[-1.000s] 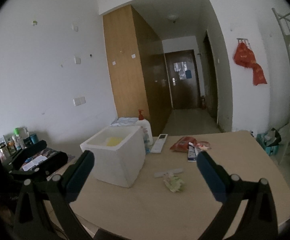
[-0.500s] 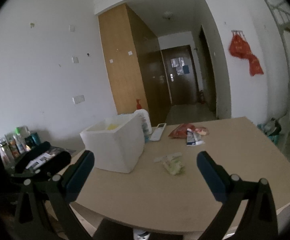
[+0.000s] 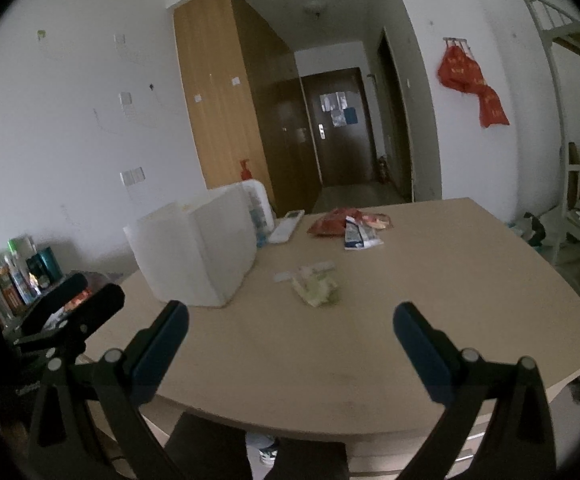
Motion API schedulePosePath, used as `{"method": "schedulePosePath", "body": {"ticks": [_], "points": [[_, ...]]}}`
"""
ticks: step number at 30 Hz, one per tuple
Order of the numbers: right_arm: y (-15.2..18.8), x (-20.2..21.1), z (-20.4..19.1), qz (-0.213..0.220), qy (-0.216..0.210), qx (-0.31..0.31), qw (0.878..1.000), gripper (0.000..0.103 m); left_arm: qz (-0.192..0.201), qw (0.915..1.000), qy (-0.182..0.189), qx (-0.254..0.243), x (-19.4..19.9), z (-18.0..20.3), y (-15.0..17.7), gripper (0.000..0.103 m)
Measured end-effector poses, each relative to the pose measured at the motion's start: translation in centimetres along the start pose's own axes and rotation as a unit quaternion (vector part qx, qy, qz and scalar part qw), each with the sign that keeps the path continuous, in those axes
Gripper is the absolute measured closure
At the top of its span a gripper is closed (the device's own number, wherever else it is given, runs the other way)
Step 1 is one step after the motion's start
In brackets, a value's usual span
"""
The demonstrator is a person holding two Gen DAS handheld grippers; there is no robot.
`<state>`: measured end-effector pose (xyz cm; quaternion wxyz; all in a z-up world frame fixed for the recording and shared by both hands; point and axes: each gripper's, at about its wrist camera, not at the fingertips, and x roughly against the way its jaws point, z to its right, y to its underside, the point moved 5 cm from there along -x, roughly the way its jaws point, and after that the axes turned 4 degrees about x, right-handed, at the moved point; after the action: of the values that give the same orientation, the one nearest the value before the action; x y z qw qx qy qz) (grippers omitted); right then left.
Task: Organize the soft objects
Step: 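Move the right gripper down to the green-and-white plastic packet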
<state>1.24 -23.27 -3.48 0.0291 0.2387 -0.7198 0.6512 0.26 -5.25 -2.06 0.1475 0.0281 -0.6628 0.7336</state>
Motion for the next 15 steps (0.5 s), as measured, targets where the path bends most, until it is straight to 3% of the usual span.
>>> {"method": "schedulePosePath", "body": {"ticks": [15], "points": [[1.9, -3.9, 2.0, -0.045, 0.022, -0.024, 0.998, 0.000, -0.047, 0.9989, -0.001, 0.011, -4.5, -1.5, 3.2, 0.000]]}}
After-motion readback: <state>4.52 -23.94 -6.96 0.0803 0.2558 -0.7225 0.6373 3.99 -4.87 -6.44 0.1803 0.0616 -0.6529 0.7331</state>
